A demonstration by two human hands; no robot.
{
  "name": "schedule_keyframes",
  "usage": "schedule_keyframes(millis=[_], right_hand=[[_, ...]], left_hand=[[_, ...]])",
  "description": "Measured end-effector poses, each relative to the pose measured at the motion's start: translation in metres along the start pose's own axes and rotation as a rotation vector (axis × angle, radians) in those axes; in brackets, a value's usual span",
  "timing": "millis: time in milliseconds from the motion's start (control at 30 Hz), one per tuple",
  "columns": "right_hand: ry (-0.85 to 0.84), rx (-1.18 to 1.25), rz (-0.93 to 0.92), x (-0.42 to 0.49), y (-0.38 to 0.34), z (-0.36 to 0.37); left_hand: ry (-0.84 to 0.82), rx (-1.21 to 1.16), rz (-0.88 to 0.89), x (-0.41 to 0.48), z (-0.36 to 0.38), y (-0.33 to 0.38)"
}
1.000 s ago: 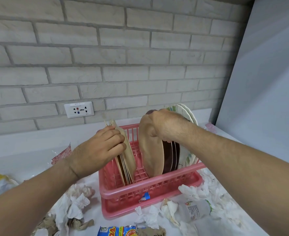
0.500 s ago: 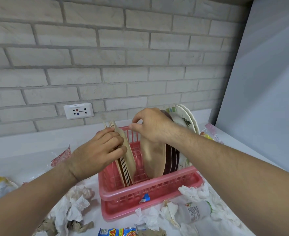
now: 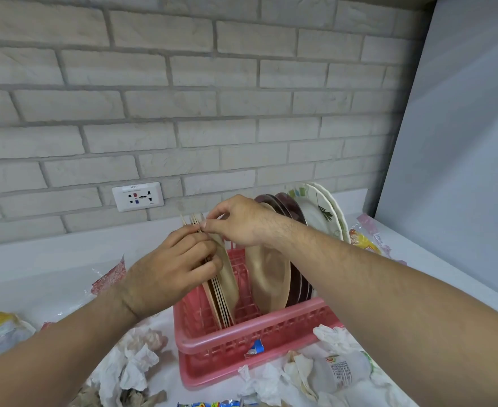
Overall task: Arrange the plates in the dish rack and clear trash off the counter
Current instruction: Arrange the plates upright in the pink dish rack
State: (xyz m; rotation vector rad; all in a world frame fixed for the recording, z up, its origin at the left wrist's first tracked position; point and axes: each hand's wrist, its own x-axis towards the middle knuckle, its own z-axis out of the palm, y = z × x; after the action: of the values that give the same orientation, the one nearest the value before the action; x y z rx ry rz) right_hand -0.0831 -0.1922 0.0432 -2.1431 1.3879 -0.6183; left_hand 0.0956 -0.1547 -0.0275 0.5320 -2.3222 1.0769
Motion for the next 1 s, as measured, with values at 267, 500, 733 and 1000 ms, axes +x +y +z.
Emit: schedule_keyframes(millis=[267, 500, 733, 1000], right_hand=[[-0.019, 0.086, 0.019, 0.01, -0.003, 0.002], [-0.051, 0.064, -0.039, 0.018, -0.004, 0.005], [-0.074, -0.09, -0.016, 0.015, -0.005, 0.006], [-0.121, -0.046, 0.095, 0.01, -0.011, 0.004]], left_hand=[[-0.025, 0.007, 0.04, 0.0, 0.002, -0.002], [-0.048, 0.032, 0.054, -0.004, 0.002, -0.002], [-0.065, 0.044, 0.05, -0.008, 0.001, -0.005], [-0.082, 0.052, 0.05, -0.008, 0.003, -0.006]])
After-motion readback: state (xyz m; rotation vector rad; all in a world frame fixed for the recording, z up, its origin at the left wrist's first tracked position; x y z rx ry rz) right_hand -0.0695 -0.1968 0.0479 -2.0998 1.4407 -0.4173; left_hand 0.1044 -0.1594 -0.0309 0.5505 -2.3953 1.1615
